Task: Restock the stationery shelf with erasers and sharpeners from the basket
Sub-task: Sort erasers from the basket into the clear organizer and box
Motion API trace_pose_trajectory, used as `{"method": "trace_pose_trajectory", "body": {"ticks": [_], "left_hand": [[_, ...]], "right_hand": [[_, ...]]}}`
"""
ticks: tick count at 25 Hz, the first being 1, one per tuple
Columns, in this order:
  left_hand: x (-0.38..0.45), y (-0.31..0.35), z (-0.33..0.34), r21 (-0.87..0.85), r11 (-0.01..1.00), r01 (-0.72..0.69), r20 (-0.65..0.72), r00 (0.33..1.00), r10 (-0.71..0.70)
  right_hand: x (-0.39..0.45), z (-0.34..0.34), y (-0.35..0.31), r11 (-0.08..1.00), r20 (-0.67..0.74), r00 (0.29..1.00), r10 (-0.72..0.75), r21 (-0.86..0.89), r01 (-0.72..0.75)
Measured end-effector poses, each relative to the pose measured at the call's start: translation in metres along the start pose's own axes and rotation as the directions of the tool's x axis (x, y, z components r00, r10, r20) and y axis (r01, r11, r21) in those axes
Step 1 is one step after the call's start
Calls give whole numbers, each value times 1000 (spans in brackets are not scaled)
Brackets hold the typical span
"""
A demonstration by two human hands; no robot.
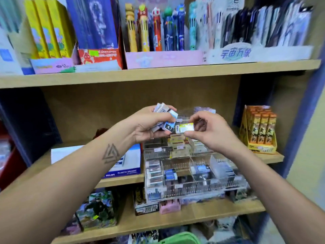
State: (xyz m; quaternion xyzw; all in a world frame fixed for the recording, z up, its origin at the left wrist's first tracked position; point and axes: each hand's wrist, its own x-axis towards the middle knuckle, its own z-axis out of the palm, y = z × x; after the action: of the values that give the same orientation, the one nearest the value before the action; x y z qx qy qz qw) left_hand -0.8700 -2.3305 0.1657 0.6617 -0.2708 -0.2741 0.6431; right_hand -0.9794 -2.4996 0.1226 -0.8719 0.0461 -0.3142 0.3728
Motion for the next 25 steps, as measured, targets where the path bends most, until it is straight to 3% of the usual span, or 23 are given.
{"method": "trace_pose_trajectory", "body": {"ticks": [4, 8, 18, 25], "left_hand": [[37, -10, 25, 77, 997, 19, 9, 1000, -20], [57, -32, 37, 136, 989, 49, 39, 998, -55], [71, -48, 14, 51, 995, 85, 66, 994, -88], [71, -59, 4, -204, 978, 44, 69, 997, -30]], "right_hand": [[35, -31, 34, 921, 57, 985, 162, -368, -131], [56, -31, 58, 835, 138, 961, 238, -535, -130], [80, 6, 77, 744, 227, 941, 252, -667, -38], [68, 3, 70, 711, 187, 944, 271, -700, -65]]}}
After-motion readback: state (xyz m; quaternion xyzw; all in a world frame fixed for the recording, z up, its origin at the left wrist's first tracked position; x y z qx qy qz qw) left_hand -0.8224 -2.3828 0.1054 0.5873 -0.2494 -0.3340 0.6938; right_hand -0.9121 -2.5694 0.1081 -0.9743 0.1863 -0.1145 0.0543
